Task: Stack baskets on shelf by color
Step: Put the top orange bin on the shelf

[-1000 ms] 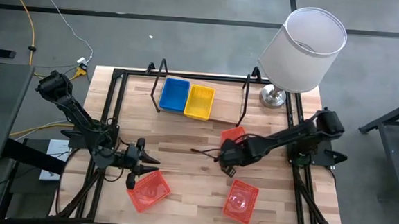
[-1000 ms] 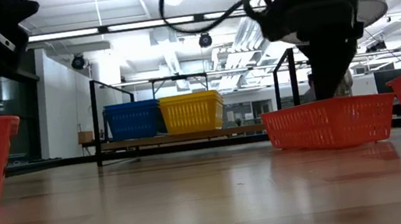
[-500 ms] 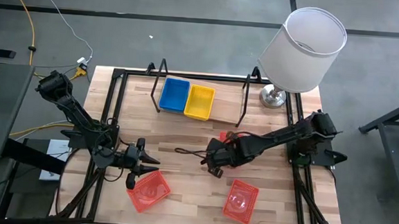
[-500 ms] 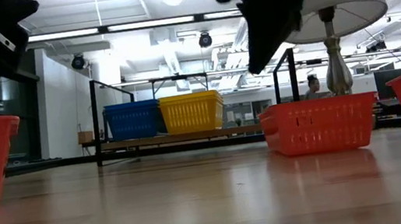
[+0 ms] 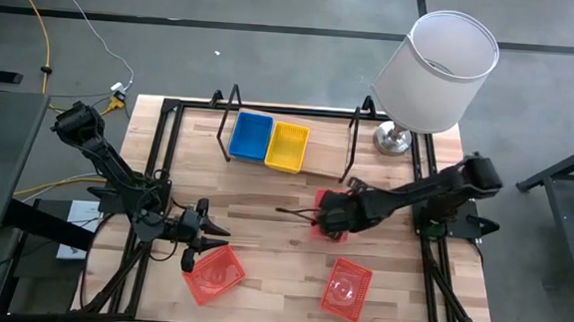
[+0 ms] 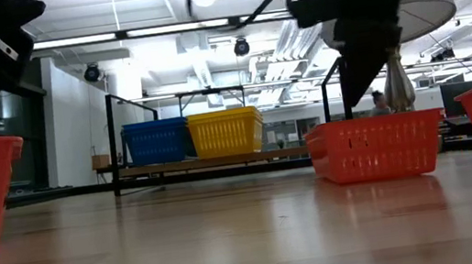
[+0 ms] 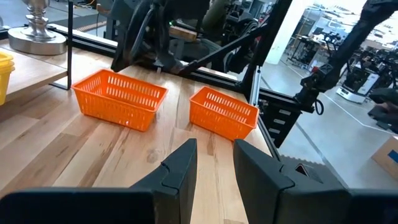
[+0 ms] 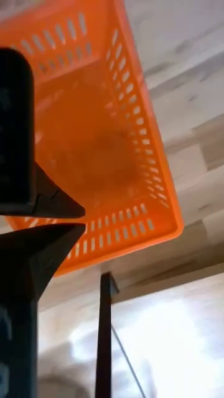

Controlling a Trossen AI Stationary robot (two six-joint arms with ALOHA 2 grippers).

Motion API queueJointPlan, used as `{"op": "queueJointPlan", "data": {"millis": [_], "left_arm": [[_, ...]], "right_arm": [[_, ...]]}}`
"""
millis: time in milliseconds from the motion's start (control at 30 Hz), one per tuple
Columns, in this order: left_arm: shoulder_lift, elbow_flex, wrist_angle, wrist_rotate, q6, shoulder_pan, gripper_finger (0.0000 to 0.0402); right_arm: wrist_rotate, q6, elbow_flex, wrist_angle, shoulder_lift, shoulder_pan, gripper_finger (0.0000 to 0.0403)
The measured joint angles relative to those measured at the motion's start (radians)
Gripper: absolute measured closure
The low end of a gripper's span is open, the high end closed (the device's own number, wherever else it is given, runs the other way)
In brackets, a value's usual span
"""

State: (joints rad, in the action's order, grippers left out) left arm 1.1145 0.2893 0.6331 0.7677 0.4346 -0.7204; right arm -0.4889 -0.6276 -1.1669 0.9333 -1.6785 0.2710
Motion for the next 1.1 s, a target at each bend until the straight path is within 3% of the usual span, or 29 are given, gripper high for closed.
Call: {"op": "queueJointPlan", "data": {"millis": [167, 333, 500, 700, 1100], "left_arm": [[0.000, 0.000, 0.000, 0.000, 0.000, 0.000, 0.0305], [0.000, 0.000, 0.000, 0.001, -0.016, 0.000, 0.0305], [0.000, 0.000, 0.000, 0.002, -0.019, 0.000, 0.0305], [0.000, 0.000, -0.005, 0.005, -0.019, 0.000, 0.0305], [0.000, 0.000, -0.007, 0.006, -0.019, 0.000, 0.0305]], "right_arm": [[0.016, 0.014, 0.225, -0.258, 0.184, -0.010, 0.0335], [0.019, 0.198, 0.403, -0.555, 0.305, -0.036, 0.0268], [0.021, 0.324, 0.451, -0.599, 0.297, -0.089, 0.0230], [-0.002, 0.447, 0.455, -0.610, 0.238, -0.149, 0.0222], [0.044, 0.482, 0.455, -0.605, 0.211, -0.193, 0.0235]]}}
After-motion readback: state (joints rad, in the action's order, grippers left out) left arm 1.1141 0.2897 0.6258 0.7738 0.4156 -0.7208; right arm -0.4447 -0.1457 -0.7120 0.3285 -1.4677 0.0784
